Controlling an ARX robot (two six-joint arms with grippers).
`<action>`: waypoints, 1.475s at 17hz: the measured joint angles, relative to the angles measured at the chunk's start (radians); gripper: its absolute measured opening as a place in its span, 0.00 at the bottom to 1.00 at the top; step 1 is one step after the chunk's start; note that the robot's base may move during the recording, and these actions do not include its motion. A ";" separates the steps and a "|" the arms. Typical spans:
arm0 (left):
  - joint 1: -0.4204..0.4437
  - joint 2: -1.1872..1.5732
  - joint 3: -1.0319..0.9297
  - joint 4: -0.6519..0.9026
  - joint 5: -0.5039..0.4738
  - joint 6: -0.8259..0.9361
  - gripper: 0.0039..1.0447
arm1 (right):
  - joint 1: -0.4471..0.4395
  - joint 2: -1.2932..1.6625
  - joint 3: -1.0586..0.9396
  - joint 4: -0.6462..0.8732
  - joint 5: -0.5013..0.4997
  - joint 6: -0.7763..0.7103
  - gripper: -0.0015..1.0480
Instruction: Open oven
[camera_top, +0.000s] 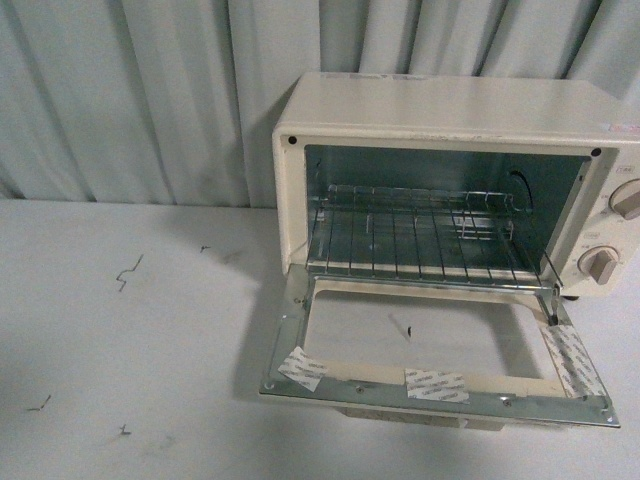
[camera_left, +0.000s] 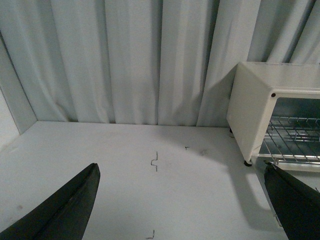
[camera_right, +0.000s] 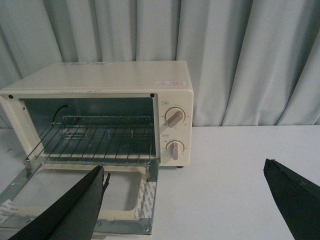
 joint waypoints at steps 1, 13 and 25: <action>0.000 0.000 0.000 0.000 0.000 0.000 0.93 | 0.000 0.000 0.000 0.000 0.000 0.000 0.94; 0.000 0.000 0.000 0.000 0.000 0.000 0.94 | 0.000 0.000 0.000 0.000 0.000 0.000 0.94; 0.000 0.000 0.000 0.000 0.000 0.000 0.94 | 0.000 0.000 0.000 0.000 0.000 0.000 0.94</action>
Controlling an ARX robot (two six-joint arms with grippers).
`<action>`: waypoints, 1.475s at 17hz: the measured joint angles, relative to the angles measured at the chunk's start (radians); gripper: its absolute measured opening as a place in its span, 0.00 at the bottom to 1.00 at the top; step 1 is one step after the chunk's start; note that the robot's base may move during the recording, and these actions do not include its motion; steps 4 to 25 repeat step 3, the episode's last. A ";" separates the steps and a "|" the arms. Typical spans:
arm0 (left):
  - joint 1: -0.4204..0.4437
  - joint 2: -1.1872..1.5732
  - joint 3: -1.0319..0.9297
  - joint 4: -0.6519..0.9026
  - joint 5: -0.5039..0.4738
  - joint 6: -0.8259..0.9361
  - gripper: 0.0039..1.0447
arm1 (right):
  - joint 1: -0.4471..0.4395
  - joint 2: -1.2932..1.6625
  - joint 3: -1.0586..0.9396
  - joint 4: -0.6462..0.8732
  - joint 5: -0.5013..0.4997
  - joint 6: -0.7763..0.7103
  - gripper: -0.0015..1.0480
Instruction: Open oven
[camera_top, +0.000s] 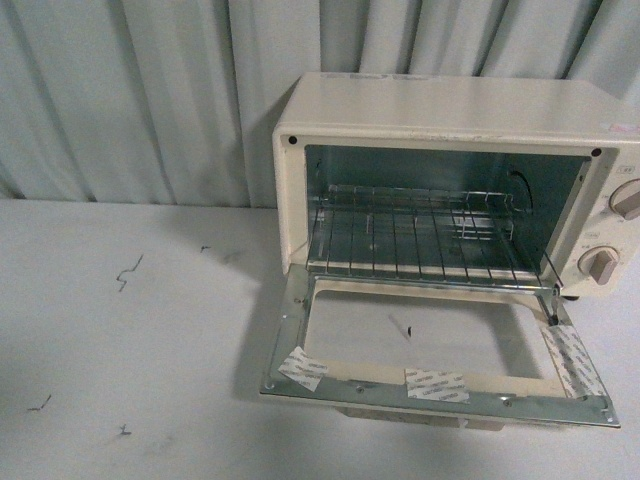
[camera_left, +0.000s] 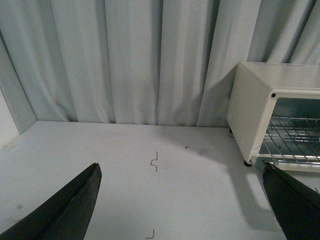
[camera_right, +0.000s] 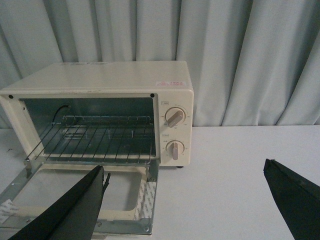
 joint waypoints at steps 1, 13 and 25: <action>0.000 0.000 0.000 0.000 0.000 0.000 0.94 | 0.000 0.000 0.000 0.000 0.000 0.000 0.94; 0.000 0.000 0.000 0.000 0.000 0.000 0.94 | 0.000 0.000 0.000 0.000 0.000 0.000 0.94; 0.000 0.000 0.000 0.000 0.000 0.000 0.94 | 0.000 0.000 0.000 0.000 0.000 0.000 0.94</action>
